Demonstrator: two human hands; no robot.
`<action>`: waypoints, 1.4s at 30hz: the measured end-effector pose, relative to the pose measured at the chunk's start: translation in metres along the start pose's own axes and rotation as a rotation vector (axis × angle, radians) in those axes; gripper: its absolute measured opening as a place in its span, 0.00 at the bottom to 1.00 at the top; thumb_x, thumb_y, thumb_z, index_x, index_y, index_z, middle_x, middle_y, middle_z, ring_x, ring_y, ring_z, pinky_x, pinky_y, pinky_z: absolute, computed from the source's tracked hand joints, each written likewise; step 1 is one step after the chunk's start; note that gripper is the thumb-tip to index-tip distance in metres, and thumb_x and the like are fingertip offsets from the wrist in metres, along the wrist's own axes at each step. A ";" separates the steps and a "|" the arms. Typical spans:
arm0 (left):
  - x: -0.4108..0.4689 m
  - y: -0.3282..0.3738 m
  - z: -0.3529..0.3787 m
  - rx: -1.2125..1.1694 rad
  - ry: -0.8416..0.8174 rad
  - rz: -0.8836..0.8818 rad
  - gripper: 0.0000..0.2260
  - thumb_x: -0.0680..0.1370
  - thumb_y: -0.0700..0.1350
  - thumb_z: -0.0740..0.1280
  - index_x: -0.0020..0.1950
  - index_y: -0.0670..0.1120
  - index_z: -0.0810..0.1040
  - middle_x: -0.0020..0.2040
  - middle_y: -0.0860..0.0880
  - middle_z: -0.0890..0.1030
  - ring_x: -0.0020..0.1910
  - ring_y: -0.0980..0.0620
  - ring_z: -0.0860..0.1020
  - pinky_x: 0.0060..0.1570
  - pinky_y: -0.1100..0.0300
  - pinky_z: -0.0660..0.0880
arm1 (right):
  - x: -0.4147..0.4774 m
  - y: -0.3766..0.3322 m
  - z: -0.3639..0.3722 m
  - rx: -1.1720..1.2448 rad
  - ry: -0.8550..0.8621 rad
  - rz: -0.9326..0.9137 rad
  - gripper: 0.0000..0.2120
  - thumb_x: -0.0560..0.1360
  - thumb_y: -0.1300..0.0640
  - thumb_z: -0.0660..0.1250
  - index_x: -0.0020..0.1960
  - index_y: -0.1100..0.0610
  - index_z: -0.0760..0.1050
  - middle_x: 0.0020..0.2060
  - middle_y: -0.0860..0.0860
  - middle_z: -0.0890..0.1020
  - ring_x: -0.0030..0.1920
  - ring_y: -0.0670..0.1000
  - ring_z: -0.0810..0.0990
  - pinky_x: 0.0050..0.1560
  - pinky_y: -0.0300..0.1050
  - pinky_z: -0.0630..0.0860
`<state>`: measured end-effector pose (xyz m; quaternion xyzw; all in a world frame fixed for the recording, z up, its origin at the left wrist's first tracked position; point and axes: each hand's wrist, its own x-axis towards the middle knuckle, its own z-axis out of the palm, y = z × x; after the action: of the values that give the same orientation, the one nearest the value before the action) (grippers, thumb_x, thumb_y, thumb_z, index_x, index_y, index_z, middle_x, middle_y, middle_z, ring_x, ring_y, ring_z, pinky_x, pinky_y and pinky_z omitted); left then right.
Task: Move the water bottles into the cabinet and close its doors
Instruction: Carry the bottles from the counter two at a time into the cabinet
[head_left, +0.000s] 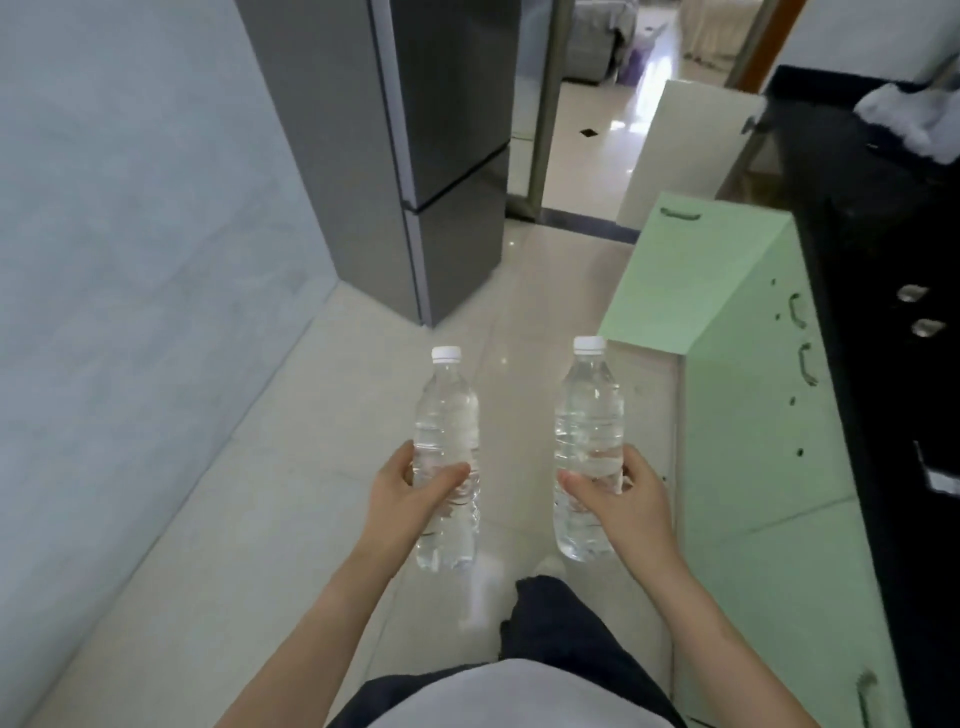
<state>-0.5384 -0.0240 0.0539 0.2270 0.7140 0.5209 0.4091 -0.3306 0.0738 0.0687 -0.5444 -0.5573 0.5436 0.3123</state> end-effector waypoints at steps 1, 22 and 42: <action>0.013 0.005 -0.001 0.007 0.032 0.008 0.10 0.71 0.42 0.77 0.50 0.44 0.81 0.42 0.46 0.86 0.40 0.50 0.85 0.35 0.65 0.77 | 0.016 -0.005 0.005 -0.003 -0.014 -0.014 0.13 0.67 0.60 0.79 0.47 0.52 0.79 0.38 0.46 0.85 0.37 0.41 0.82 0.35 0.30 0.76; 0.390 0.174 0.109 0.193 0.061 0.017 0.16 0.66 0.52 0.78 0.48 0.48 0.80 0.41 0.49 0.85 0.40 0.51 0.84 0.43 0.54 0.81 | 0.431 -0.100 0.022 -0.057 0.030 -0.004 0.12 0.66 0.60 0.79 0.46 0.53 0.80 0.38 0.49 0.84 0.33 0.42 0.82 0.31 0.30 0.73; 0.837 0.347 0.191 0.459 -0.258 0.225 0.16 0.68 0.56 0.77 0.48 0.55 0.74 0.41 0.53 0.81 0.39 0.52 0.82 0.40 0.53 0.81 | 0.788 -0.201 0.089 -0.147 0.434 0.059 0.24 0.56 0.41 0.77 0.49 0.48 0.78 0.43 0.51 0.83 0.41 0.50 0.83 0.41 0.51 0.82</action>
<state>-0.8875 0.8333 0.0625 0.4556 0.7257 0.3546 0.3743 -0.6346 0.8330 0.0474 -0.6858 -0.4989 0.3808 0.3684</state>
